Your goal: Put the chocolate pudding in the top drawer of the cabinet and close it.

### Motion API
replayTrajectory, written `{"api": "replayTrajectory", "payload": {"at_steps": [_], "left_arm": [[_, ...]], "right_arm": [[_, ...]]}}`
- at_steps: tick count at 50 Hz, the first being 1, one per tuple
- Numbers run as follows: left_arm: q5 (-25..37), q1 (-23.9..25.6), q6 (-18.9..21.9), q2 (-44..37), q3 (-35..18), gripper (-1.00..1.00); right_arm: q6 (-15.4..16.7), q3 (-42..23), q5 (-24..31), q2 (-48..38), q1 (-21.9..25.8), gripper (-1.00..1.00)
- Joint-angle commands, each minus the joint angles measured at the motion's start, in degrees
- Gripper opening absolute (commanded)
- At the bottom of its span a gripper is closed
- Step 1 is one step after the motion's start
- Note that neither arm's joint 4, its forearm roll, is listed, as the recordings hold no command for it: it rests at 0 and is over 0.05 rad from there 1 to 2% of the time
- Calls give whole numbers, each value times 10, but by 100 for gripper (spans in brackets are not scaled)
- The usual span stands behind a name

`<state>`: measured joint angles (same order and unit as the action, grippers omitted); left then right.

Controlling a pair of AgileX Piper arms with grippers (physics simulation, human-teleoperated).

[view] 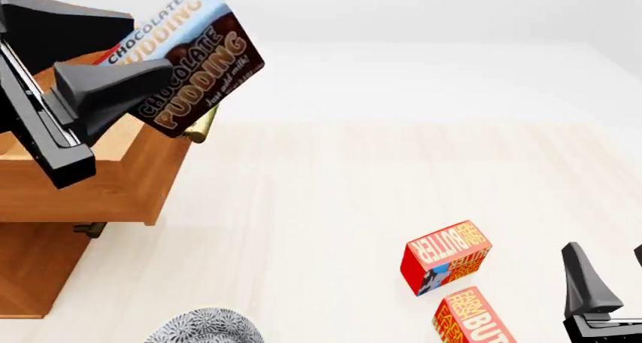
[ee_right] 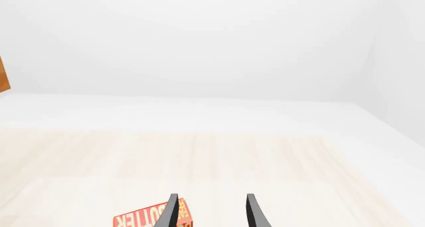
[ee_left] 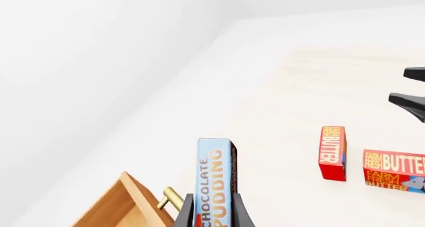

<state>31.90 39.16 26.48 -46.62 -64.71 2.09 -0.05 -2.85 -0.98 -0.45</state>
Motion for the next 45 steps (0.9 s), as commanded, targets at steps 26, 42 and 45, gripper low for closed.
{"api": "replayTrajectory", "payload": {"at_steps": [26,42,45], "left_arm": [[13,-120,1,7,-35,-100],[-7,-192,-1,-1,-20,-100],[-4,-196,-3,-4,-14,-100]], "right_arm": [[0,0,0,0,0,100],[0,0,0,0,0,100],[0,0,0,0,0,100]]}}
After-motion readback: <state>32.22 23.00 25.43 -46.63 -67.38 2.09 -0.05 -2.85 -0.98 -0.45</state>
